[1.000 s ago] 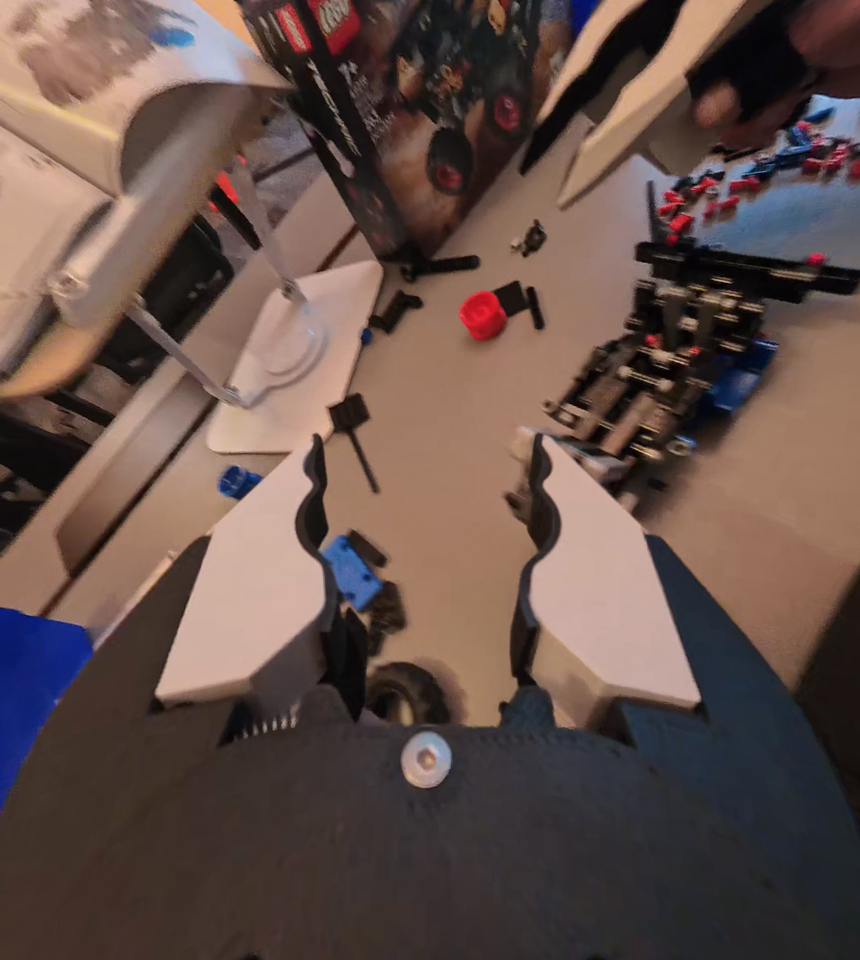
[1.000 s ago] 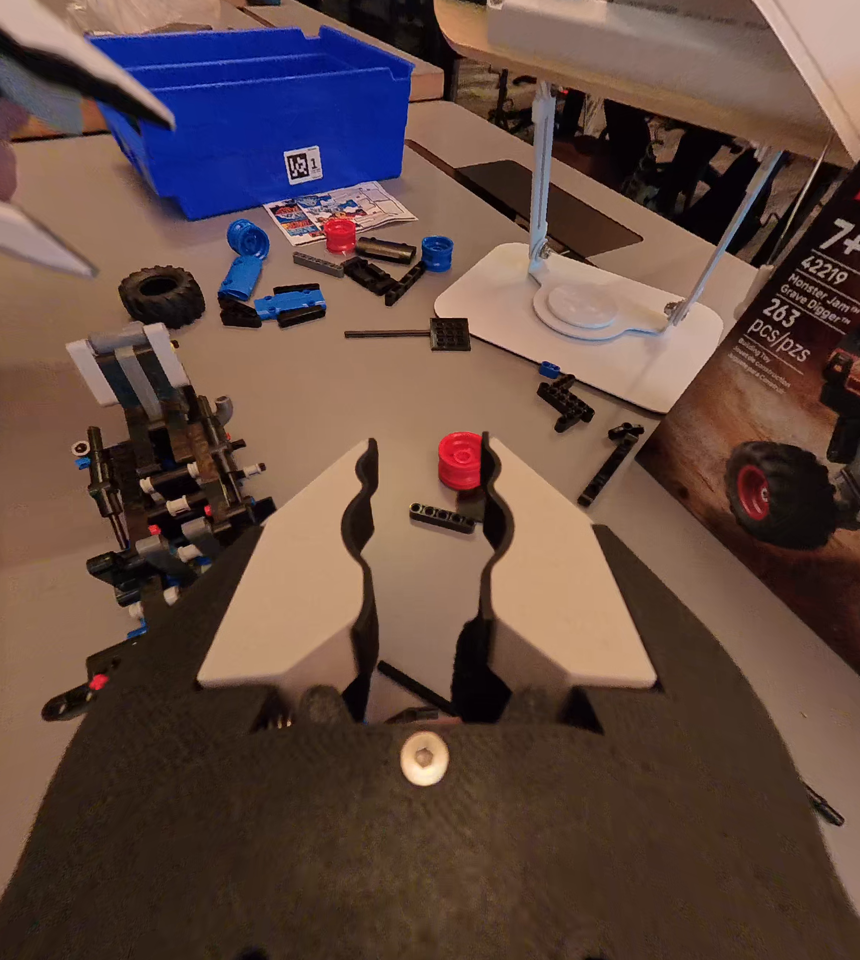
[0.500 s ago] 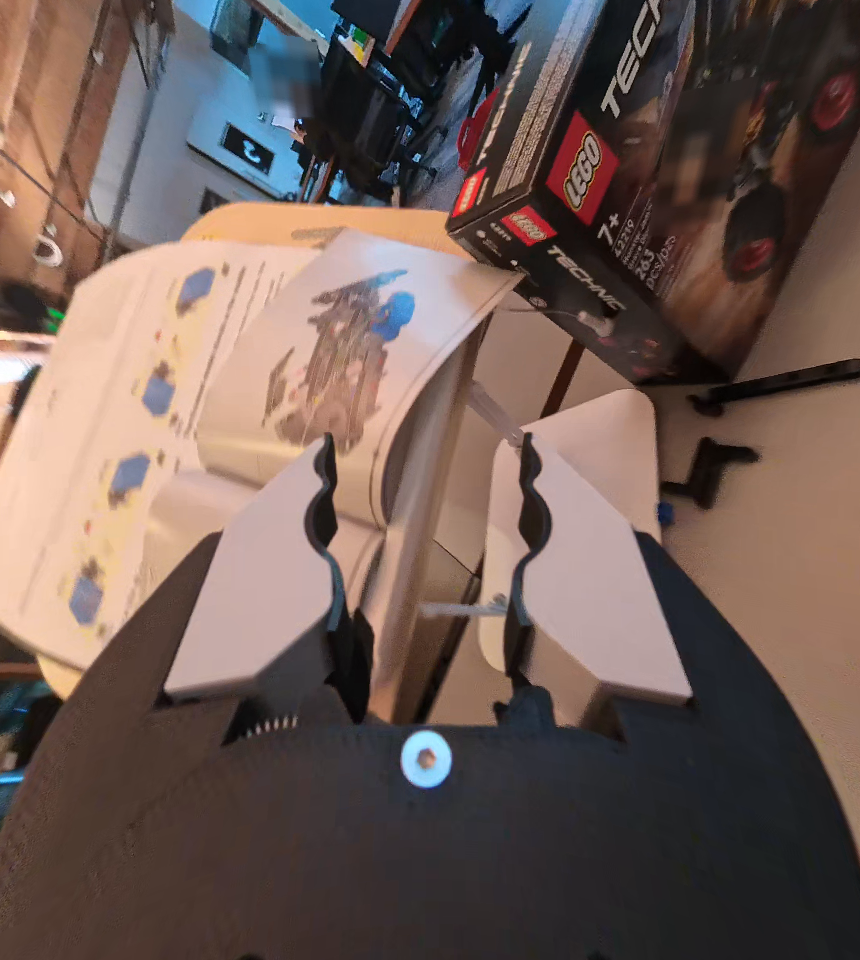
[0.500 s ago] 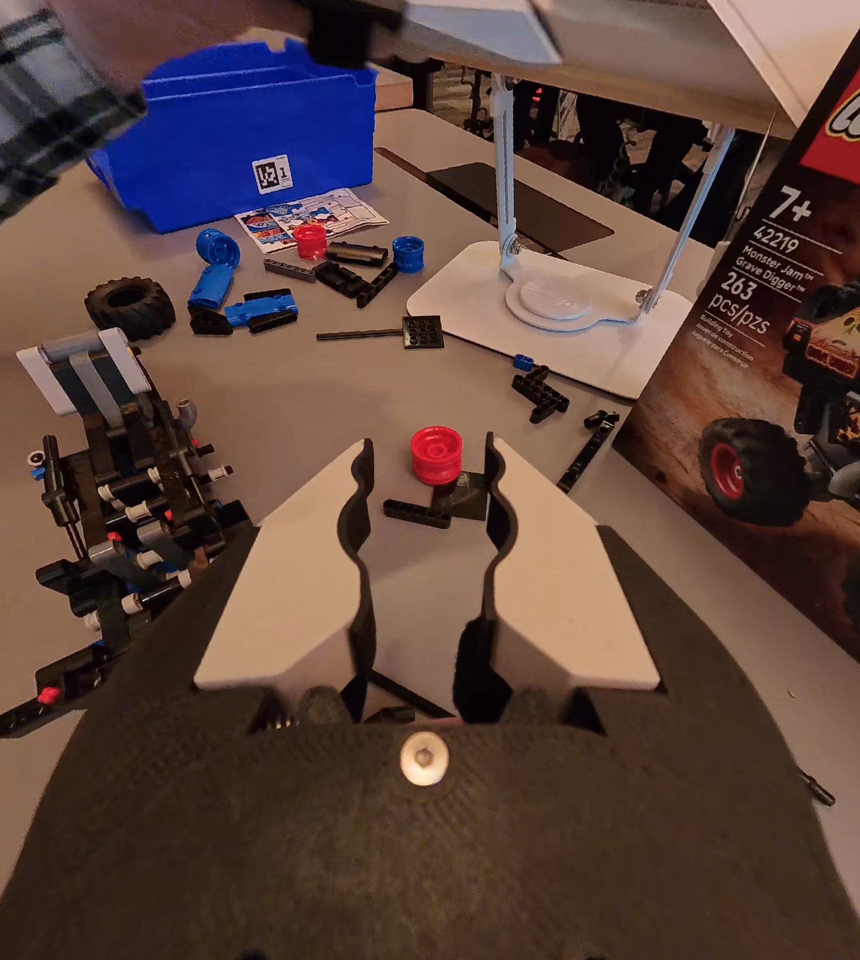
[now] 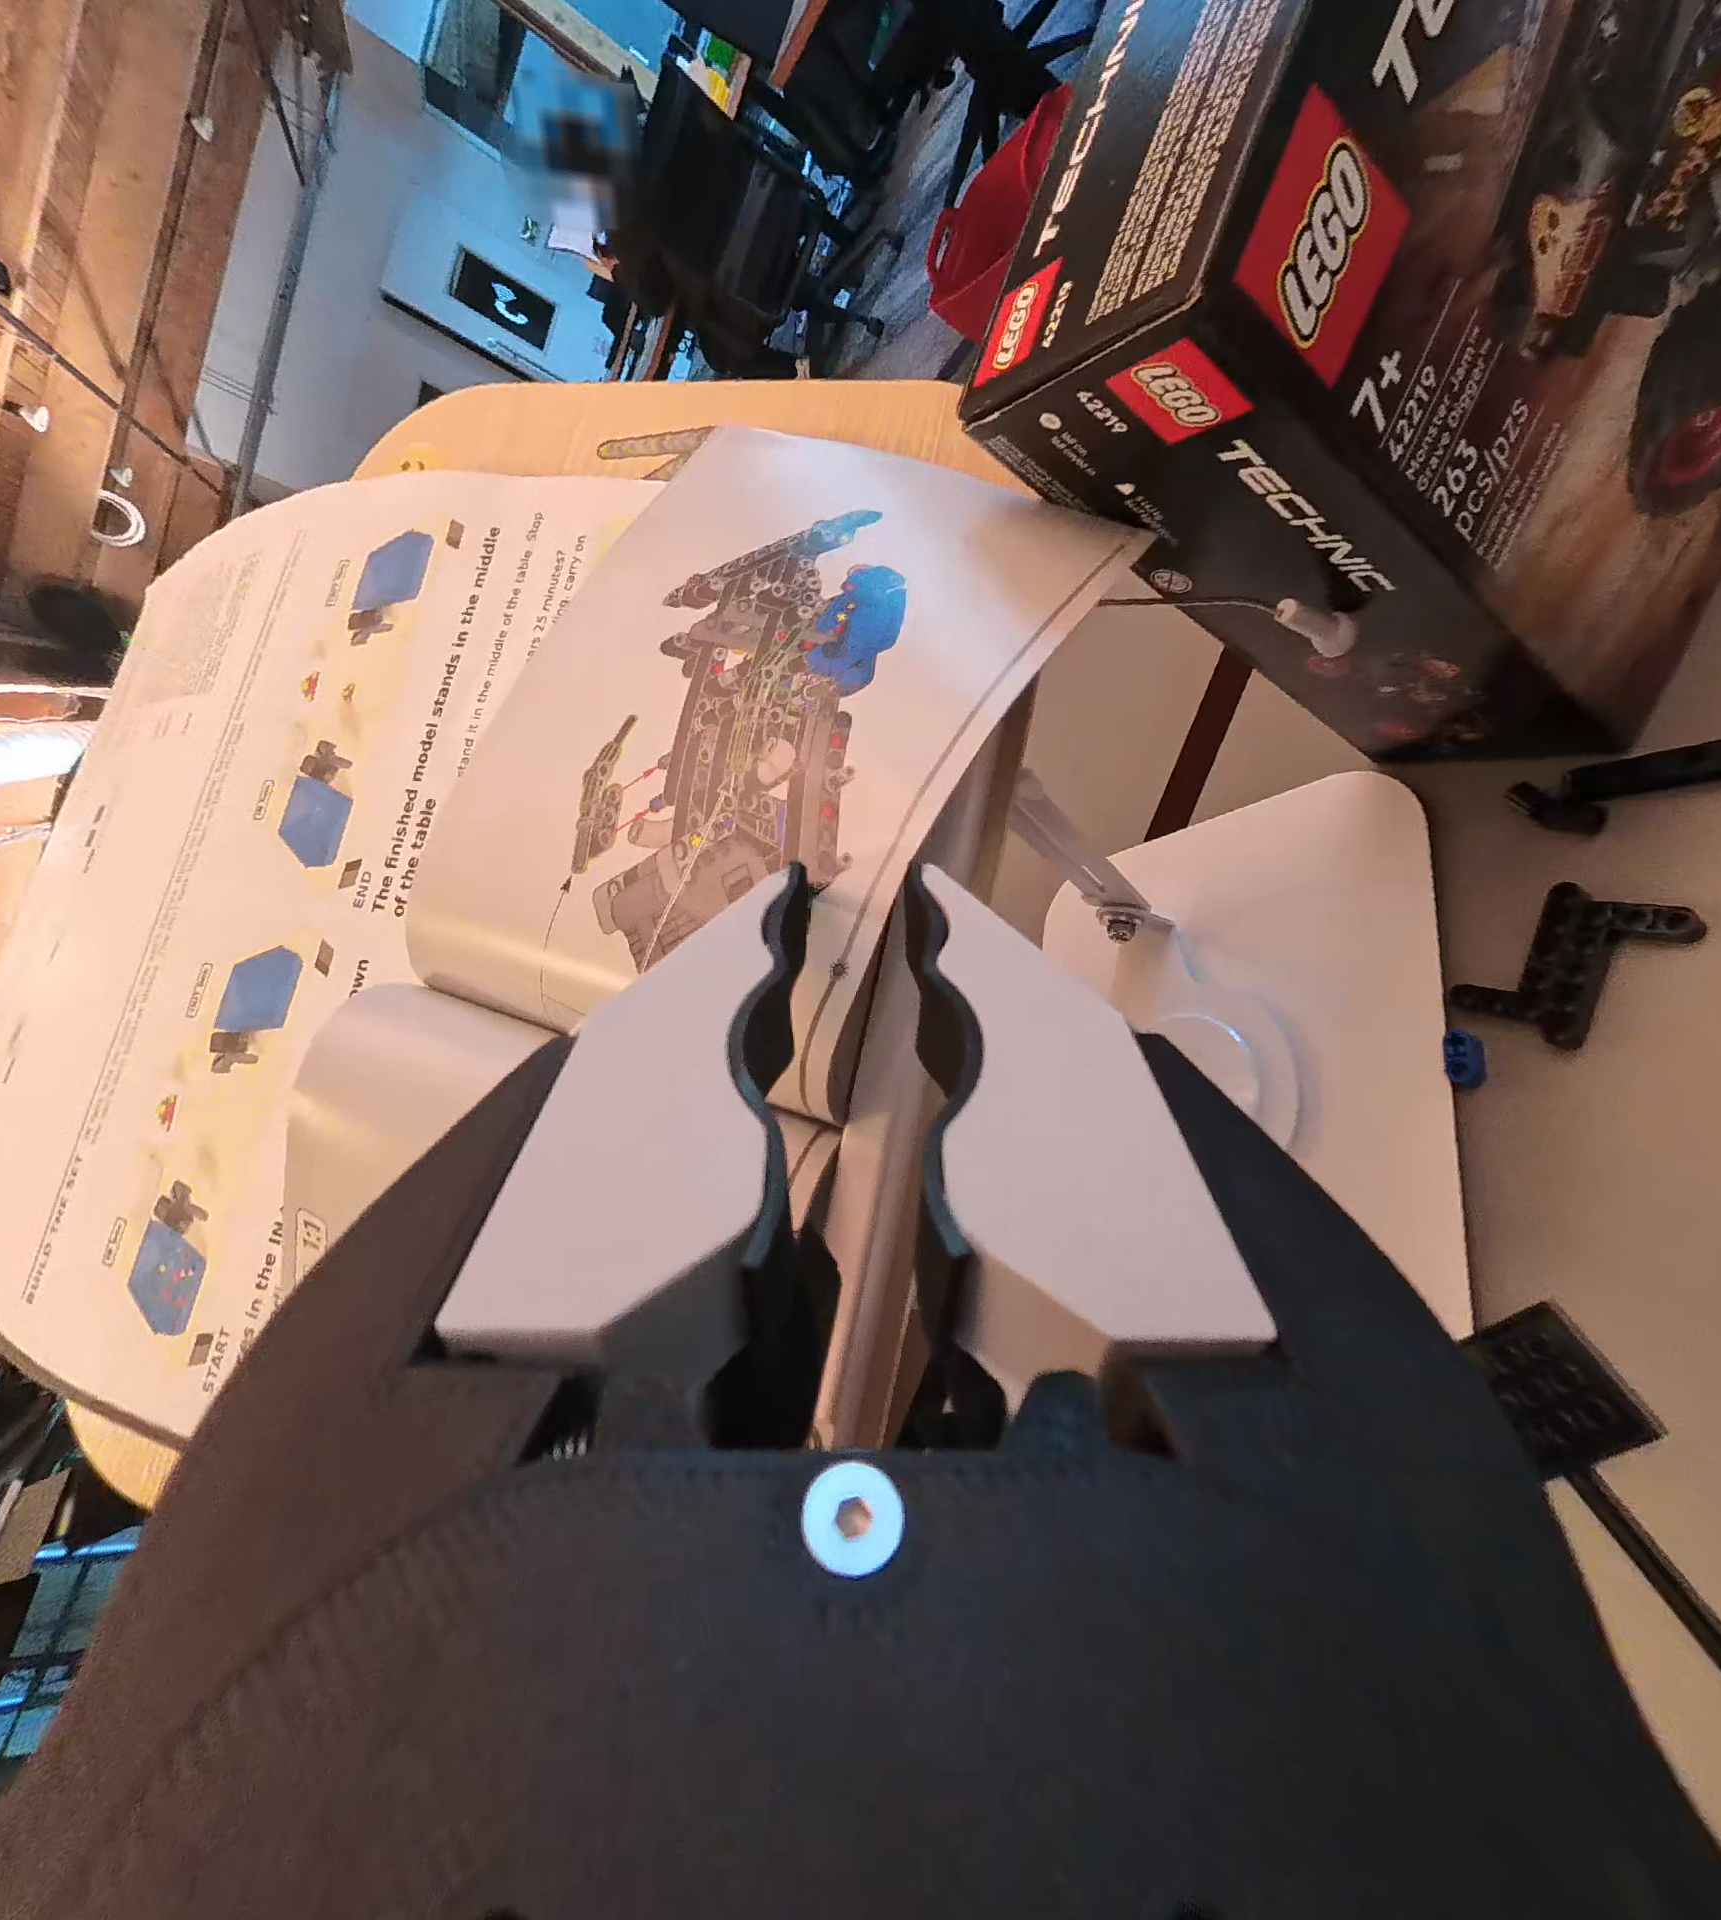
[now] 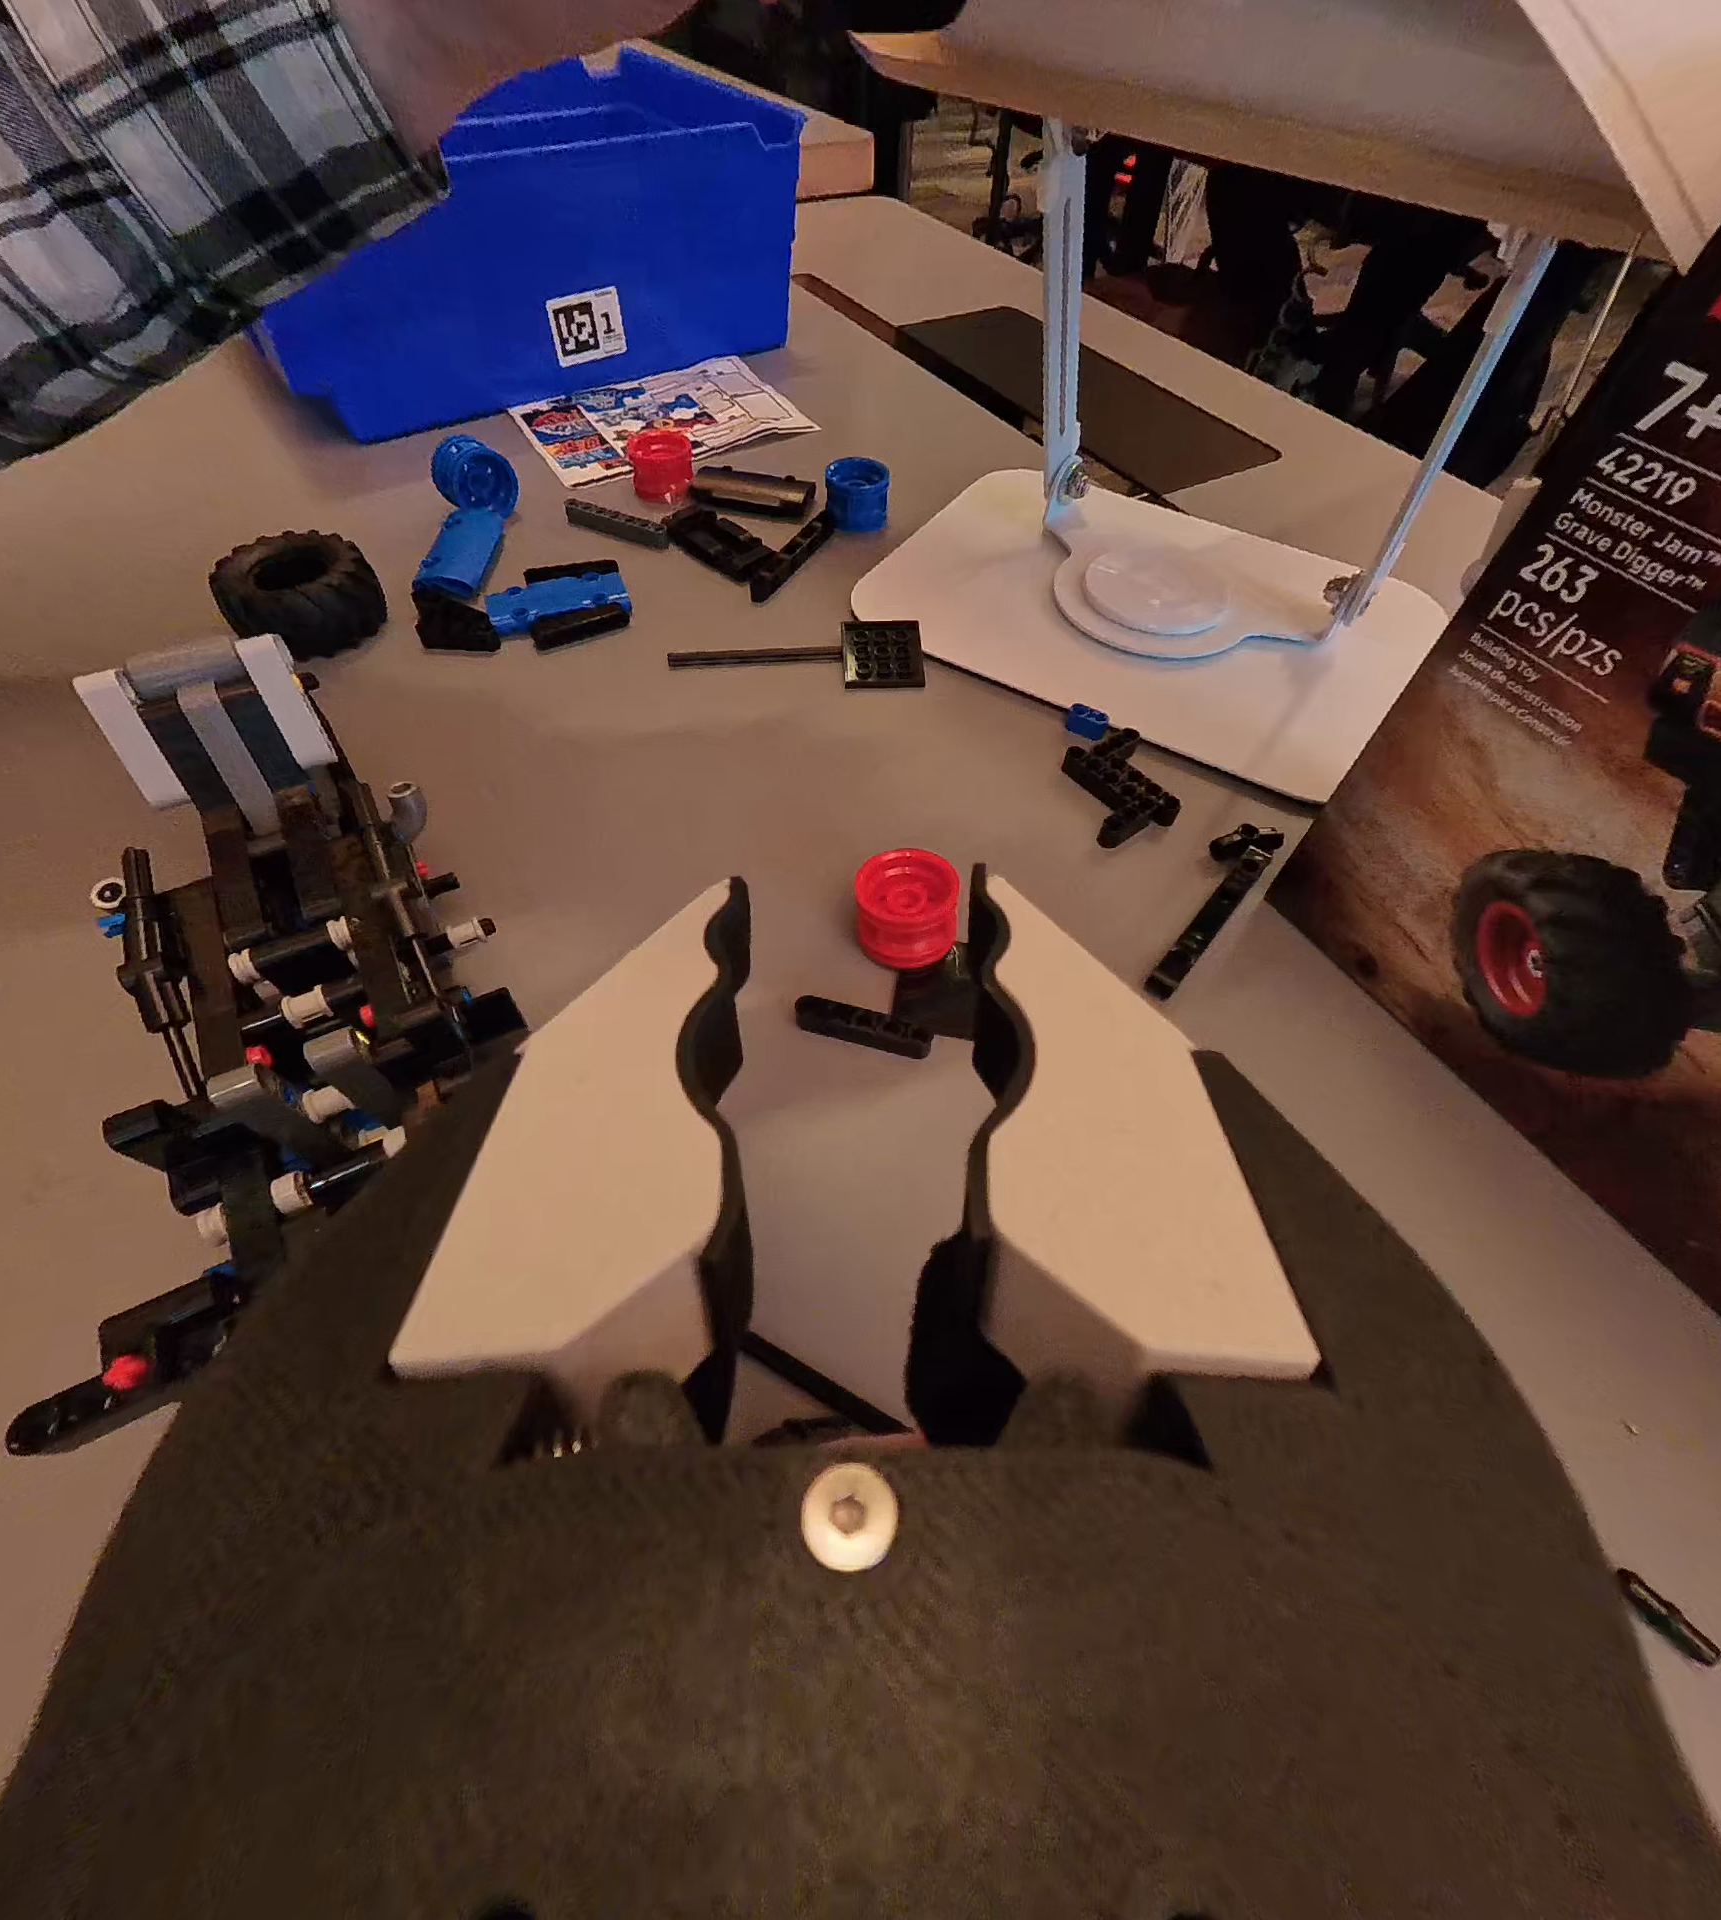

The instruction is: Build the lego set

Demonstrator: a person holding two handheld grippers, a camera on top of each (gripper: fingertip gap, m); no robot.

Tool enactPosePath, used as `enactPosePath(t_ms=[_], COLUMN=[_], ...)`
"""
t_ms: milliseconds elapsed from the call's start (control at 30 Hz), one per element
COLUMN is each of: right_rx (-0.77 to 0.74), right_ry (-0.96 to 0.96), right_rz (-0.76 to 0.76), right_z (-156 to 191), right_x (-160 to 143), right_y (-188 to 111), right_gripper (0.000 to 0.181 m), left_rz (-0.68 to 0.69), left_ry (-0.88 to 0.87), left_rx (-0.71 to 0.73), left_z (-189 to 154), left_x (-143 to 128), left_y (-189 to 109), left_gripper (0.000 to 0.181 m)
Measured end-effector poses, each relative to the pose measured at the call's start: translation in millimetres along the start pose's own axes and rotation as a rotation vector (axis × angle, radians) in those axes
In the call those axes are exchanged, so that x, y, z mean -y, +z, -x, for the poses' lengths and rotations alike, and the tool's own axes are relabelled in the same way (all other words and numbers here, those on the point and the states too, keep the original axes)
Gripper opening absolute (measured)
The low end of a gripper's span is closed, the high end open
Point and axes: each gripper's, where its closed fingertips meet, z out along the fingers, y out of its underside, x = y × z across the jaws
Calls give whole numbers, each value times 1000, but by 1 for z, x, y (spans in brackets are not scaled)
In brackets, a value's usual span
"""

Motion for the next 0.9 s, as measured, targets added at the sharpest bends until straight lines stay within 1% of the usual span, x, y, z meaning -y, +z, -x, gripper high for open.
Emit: enactPosePath(t_ms=[267,567,733,900], right_rx=[4,7,7,6], right_ry=[5,-1,-5,-3], right_rz=[-8,-13,-15,-18], right_z=[0,0,1,0], right_x=[2,4,5,5], right_y=[-2,-3,-3,-3], right_gripper=[40,40,40,40], left_rz=[-49,-84,-74,-41], left_ry=[-88,-197,-196,-146], left_rx=[-60,-170,-204,-209], left_z=[0,1,1,0], left_x=[-2,-5,-9,-13], left_y=[-9,-19,-22,-21], left_gripper=[13,6,7,7])
